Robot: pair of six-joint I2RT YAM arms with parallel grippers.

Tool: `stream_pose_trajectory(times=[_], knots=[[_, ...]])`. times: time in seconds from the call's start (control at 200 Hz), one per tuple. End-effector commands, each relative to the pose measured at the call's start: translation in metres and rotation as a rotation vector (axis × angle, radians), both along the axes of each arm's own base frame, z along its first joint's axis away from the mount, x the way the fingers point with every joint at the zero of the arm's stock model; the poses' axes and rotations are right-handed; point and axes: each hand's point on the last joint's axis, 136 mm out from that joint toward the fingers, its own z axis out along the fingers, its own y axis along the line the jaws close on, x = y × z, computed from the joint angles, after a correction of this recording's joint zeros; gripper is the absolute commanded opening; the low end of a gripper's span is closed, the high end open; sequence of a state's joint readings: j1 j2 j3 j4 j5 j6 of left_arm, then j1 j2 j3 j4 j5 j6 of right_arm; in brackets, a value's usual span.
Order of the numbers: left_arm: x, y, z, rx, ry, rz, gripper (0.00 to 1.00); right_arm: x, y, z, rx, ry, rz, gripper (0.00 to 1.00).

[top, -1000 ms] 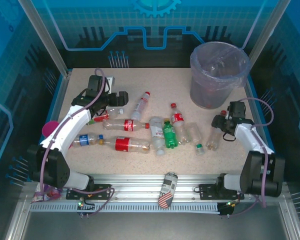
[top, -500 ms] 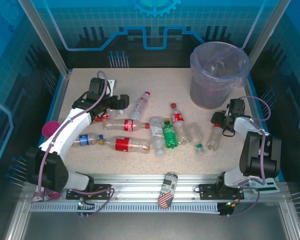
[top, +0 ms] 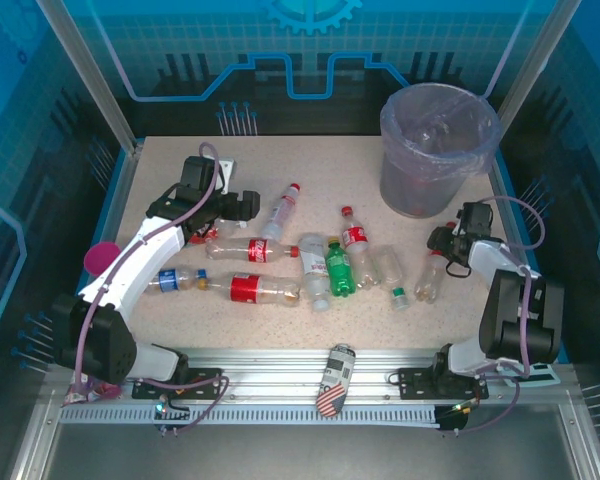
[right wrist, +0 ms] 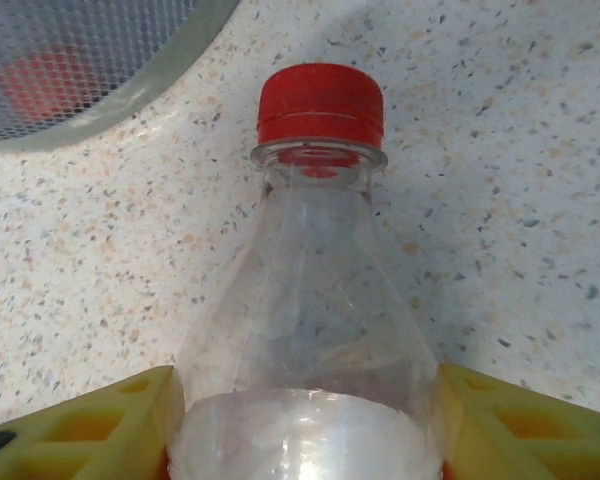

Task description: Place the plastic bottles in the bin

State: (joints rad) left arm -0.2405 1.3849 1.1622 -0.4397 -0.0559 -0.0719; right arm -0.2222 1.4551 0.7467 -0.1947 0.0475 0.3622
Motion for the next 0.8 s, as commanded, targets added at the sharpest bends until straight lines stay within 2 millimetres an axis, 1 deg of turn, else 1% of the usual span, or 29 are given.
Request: stream_pose_trajectory(times=[0.0,0.08,0.105,0.12,0.125,0.135,0.165,0.18,0.185,0.2,0.215,0.25,0.265,0.285,0.305,0.325,0.345,0.35,0.365,0.375,0.385,0.425,0.445,0.45,0.465,0.505,0.565,0.635,0.795], knots=[[-0.005,-0.001,0.000,0.015,-0.002,-0.015,0.98,-0.002,-0.008,0.024,-0.021,-0.056,-0.022,0.57],[-0.005,-0.001,-0.001,0.018,-0.002,-0.016,0.99,-0.011,-0.007,0.038,-0.034,-0.075,-0.022,0.57],[-0.005,0.000,-0.001,0.020,-0.002,-0.014,0.99,-0.014,-0.006,0.046,-0.040,-0.096,-0.023,0.56],[-0.005,0.000,-0.001,0.020,-0.002,-0.014,0.98,-0.017,-0.006,0.046,-0.041,-0.091,-0.025,0.56],[-0.005,0.000,-0.002,0.021,-0.002,-0.013,0.99,-0.017,-0.006,0.051,-0.043,-0.106,-0.025,0.56],[-0.005,0.000,-0.001,0.022,-0.004,-0.013,0.99,-0.019,-0.005,0.051,-0.043,-0.103,-0.024,0.56],[-0.005,0.000,-0.001,0.021,-0.004,-0.015,0.99,-0.024,-0.004,0.063,-0.048,-0.131,-0.022,0.56],[-0.005,0.000,-0.001,0.020,-0.004,-0.016,0.99,-0.027,-0.003,0.066,-0.046,-0.133,-0.020,0.56],[-0.005,0.000,-0.001,0.019,-0.004,-0.016,0.99,-0.028,-0.002,0.070,-0.048,-0.144,-0.020,0.55],[-0.005,0.000,-0.002,0.021,-0.003,-0.014,0.98,-0.031,-0.001,0.072,-0.044,-0.146,-0.017,0.55],[-0.005,0.000,-0.002,0.020,-0.003,-0.015,0.99,-0.033,0.001,0.081,-0.045,-0.169,-0.013,0.55],[-0.004,-0.001,-0.002,0.018,-0.001,-0.016,0.99,-0.039,0.006,0.091,-0.038,-0.186,-0.004,0.54],[-0.004,-0.001,-0.002,0.019,-0.001,-0.016,0.99,-0.042,0.008,0.103,-0.039,-0.215,0.002,0.53],[-0.004,-0.001,-0.003,0.017,0.003,-0.017,0.99,-0.045,0.012,0.107,-0.034,-0.219,0.011,0.52],[-0.004,-0.001,-0.004,0.017,0.004,-0.017,0.99,-0.049,0.015,0.121,-0.038,-0.258,0.021,0.52],[-0.004,-0.001,-0.005,0.016,0.007,-0.018,0.99,-0.051,0.020,0.128,-0.040,-0.268,0.036,0.51],[-0.004,-0.002,-0.005,0.013,0.008,-0.018,0.99,-0.055,0.023,0.139,-0.048,-0.296,0.044,0.51],[-0.004,-0.002,-0.005,0.013,0.009,-0.020,0.99,-0.055,0.023,0.139,-0.048,-0.296,0.044,0.51],[-0.004,-0.002,-0.006,0.012,0.011,-0.019,0.98,-0.058,0.027,0.151,-0.058,-0.321,0.058,0.50],[-0.004,-0.002,-0.006,0.012,0.011,-0.020,0.98,-0.058,0.029,0.152,-0.058,-0.322,0.066,0.50],[-0.004,-0.003,-0.006,0.010,0.011,-0.021,0.99,-0.061,0.031,0.161,-0.068,-0.340,0.071,0.50],[-0.004,-0.003,-0.006,0.008,0.013,-0.022,0.98,-0.067,0.038,0.181,-0.090,-0.377,0.095,0.49],[-0.004,-0.003,-0.006,0.007,0.014,-0.022,0.99,-0.070,0.041,0.188,-0.097,-0.388,0.106,0.49],[-0.003,-0.003,-0.006,0.007,0.015,-0.022,0.99,-0.069,0.043,0.194,-0.099,-0.401,0.114,0.49],[-0.003,-0.004,-0.007,0.007,0.015,-0.023,0.98,-0.071,0.044,0.206,-0.107,-0.424,0.117,0.49],[-0.003,-0.004,-0.007,0.006,0.017,-0.022,0.99,-0.073,0.051,0.228,-0.114,-0.470,0.142,0.48],[-0.004,-0.004,-0.009,0.007,0.021,-0.023,0.99,-0.071,0.062,0.259,-0.117,-0.541,0.183,0.47],[-0.003,-0.004,-0.009,0.006,0.023,-0.022,0.99,-0.064,0.071,0.293,-0.127,-0.616,0.221,0.47],[-0.003,-0.001,-0.012,0.021,0.027,-0.017,0.98,-0.028,0.079,0.365,-0.171,-0.793,0.260,0.46]])
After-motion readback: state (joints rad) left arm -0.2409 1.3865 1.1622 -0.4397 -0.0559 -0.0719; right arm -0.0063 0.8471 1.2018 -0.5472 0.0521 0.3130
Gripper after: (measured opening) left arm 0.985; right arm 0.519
